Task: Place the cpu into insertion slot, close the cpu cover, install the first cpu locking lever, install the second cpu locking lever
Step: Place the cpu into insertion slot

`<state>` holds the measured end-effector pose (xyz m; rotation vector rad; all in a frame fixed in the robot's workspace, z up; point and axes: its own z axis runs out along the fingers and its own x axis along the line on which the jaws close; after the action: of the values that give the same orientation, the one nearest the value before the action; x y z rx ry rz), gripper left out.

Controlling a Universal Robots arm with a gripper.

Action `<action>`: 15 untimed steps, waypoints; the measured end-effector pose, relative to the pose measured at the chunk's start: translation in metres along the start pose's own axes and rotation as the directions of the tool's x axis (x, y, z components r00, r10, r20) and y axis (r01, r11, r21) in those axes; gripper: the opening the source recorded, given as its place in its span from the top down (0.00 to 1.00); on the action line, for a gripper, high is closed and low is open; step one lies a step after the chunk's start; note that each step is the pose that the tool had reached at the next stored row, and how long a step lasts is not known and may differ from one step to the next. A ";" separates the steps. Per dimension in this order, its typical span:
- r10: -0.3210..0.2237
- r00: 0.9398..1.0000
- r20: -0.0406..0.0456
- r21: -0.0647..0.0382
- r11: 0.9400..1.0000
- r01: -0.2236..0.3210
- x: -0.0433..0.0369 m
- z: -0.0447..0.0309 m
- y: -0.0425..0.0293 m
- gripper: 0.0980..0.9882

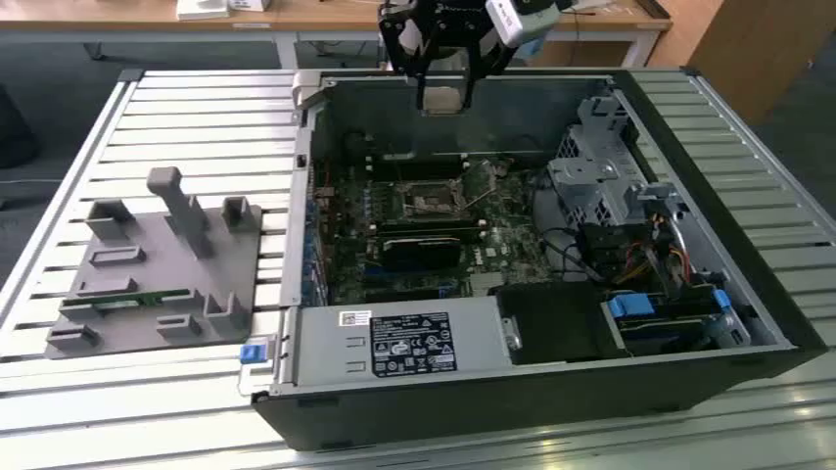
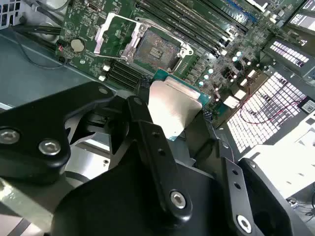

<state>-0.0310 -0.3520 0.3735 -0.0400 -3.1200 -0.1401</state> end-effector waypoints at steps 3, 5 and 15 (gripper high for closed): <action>0.000 1.000 0.000 0.000 1.000 0.000 0.0000 0.0000 0.0000 0.51; 0.000 1.000 0.000 0.000 1.000 0.000 0.0000 0.0000 0.0000 0.51; 0.086 0.996 0.008 -0.002 0.996 -0.086 -0.0001 0.0014 -0.0001 0.51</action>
<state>-0.0310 -0.3520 0.3721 -0.1748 -3.1192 -0.1412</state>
